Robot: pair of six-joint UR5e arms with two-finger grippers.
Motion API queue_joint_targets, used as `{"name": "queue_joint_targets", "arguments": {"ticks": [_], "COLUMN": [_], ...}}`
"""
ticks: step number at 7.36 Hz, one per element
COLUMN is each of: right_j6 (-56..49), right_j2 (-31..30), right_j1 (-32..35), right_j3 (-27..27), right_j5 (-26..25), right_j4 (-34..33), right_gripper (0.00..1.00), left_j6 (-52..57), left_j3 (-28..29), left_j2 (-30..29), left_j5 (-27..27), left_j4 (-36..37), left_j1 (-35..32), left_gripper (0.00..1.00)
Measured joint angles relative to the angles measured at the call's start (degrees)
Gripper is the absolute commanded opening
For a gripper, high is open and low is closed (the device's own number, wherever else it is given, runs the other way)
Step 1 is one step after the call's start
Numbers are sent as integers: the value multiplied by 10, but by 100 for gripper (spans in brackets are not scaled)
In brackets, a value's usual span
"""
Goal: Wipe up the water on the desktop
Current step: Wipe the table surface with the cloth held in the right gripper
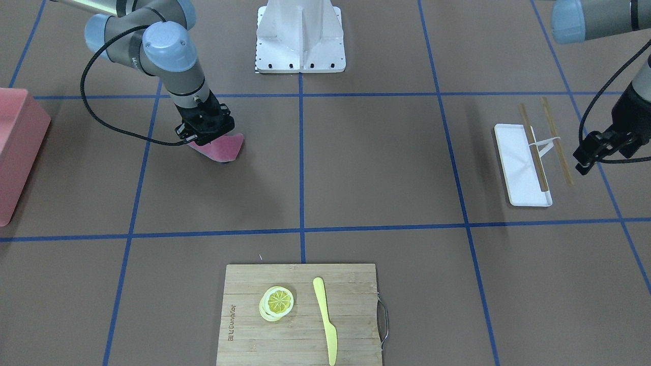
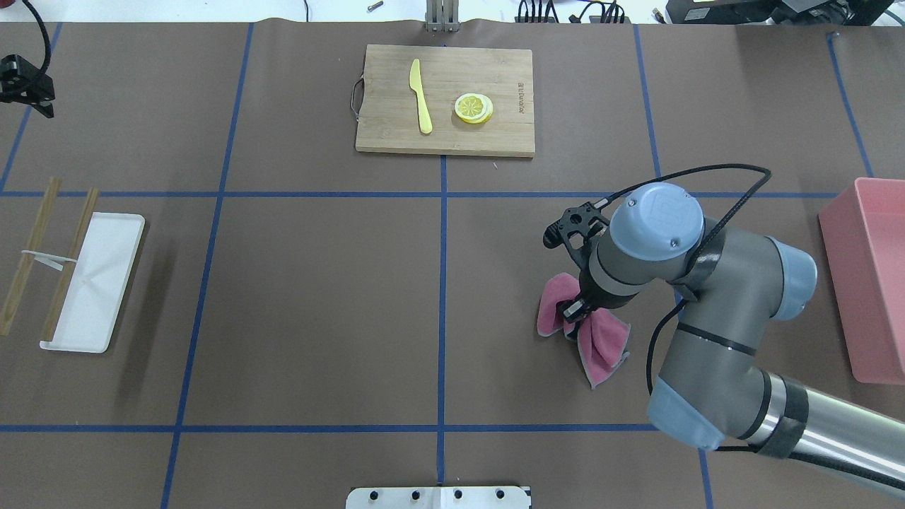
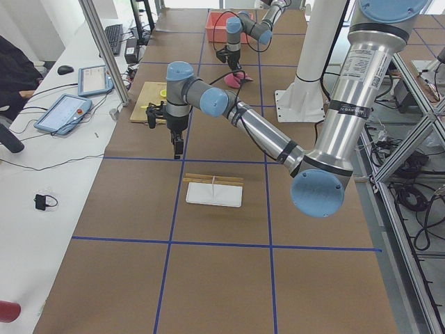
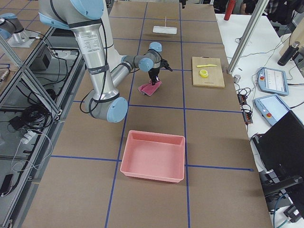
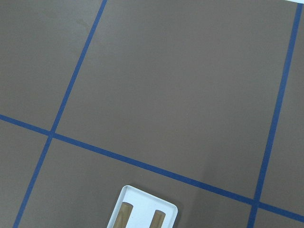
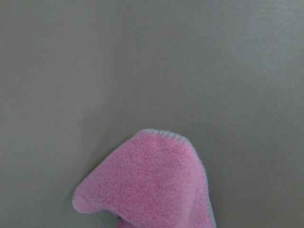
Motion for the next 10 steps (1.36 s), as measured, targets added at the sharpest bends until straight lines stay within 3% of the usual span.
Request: {"name": "queue_joint_targets", "arguments": {"ticks": [2,5,7,10], "right_j6": [-73,-165,-170,-134], "right_j2": [2,0,-2,-23], "right_j1": [66,146,141,84], "right_j3": [-48,-98,-94,-37], "right_j5": [24,71,78,82], "right_j4": [1,2,3,-1], "right_gripper": [0,0,0,0], "left_j6": [121,154,206,349], "left_j3": [0,16,65,141], "left_j2": [45,62,62,56], "left_j5": [-34,-50,-50,-49], "left_j4": [1,4,1,-5], "left_j1": [-37,-68,-105,-173], "left_gripper": [98,98,98,98]}}
